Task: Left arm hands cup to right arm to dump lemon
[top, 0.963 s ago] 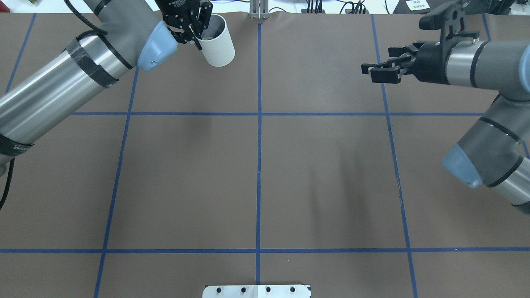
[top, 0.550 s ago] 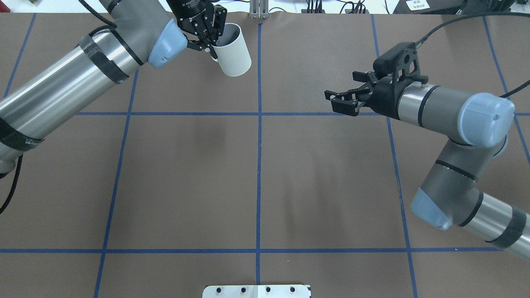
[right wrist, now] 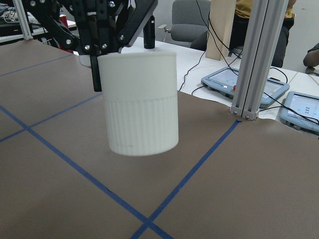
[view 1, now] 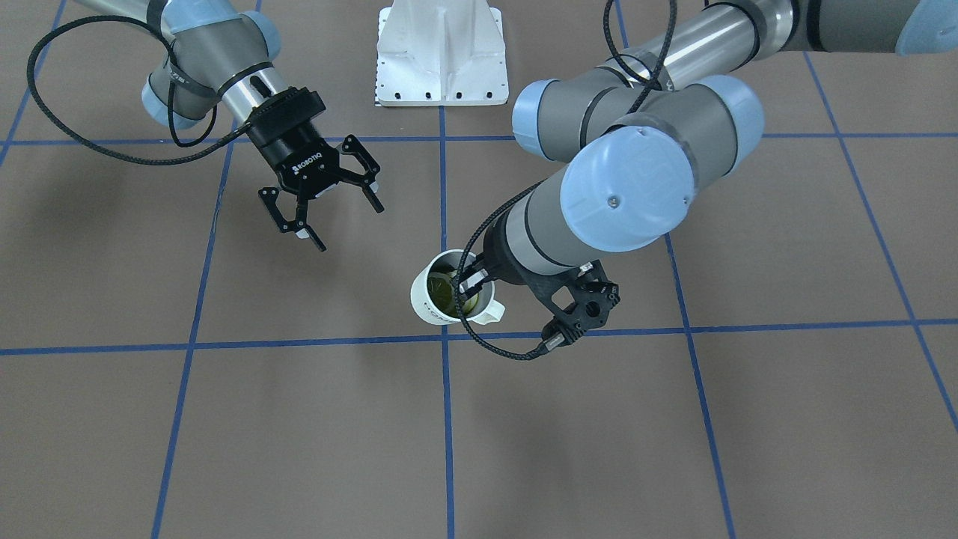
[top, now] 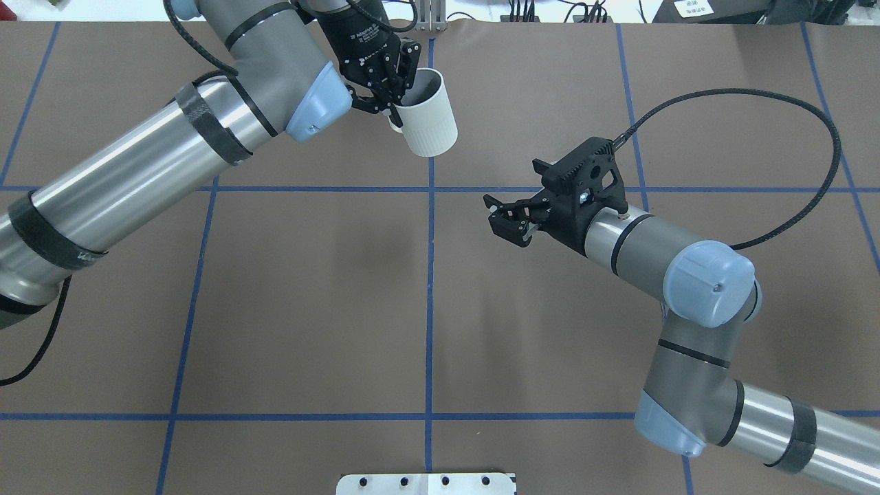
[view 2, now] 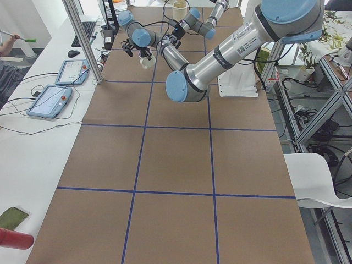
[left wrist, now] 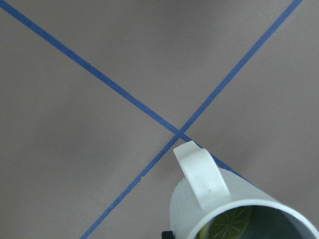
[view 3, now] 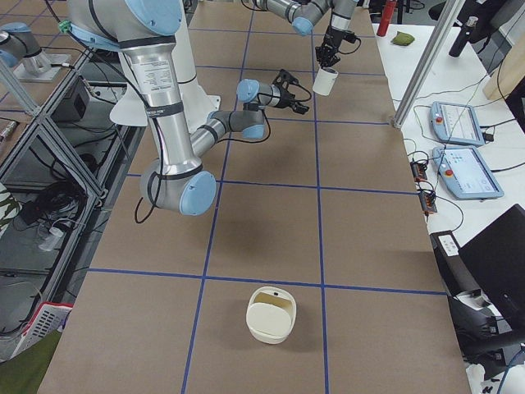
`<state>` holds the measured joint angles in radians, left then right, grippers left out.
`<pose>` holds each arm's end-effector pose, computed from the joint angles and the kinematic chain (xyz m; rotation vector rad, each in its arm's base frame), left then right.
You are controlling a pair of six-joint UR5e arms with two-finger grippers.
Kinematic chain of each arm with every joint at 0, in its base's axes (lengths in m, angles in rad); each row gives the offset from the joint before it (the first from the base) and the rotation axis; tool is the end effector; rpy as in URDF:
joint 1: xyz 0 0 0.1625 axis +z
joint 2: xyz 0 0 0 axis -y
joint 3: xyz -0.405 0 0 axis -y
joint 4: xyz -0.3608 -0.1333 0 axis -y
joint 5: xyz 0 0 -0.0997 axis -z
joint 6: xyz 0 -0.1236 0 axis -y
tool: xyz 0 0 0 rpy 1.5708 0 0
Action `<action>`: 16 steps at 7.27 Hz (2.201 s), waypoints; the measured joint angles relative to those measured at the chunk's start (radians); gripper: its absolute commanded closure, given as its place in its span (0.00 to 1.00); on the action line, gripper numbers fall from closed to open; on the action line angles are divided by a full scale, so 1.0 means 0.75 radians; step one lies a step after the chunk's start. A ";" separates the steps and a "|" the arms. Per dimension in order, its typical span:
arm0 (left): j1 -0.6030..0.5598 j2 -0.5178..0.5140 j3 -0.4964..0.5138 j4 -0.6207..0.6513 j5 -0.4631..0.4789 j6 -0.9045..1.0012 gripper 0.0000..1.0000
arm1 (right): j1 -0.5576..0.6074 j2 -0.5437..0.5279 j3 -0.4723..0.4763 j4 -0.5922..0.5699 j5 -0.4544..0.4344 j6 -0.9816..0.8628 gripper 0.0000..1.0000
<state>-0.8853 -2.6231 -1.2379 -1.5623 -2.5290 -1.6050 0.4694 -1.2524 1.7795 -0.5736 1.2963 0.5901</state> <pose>0.4468 -0.5971 0.1143 -0.5674 0.9800 -0.4805 -0.4258 -0.4030 0.2716 1.1677 -0.9876 -0.1987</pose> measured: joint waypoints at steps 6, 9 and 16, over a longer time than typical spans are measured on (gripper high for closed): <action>0.107 -0.065 0.044 -0.050 0.005 -0.023 1.00 | -0.059 0.028 0.002 -0.045 -0.078 -0.070 0.00; 0.144 -0.071 0.055 -0.073 0.010 -0.037 1.00 | -0.071 0.031 -0.005 -0.045 -0.090 -0.071 0.00; 0.160 -0.074 0.041 -0.075 0.005 -0.044 1.00 | -0.068 0.030 -0.015 -0.045 -0.090 -0.073 0.00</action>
<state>-0.7651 -2.6788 -1.2071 -1.6185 -2.5252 -1.6377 0.4186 -1.2301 1.7681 -0.6075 1.2287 0.5354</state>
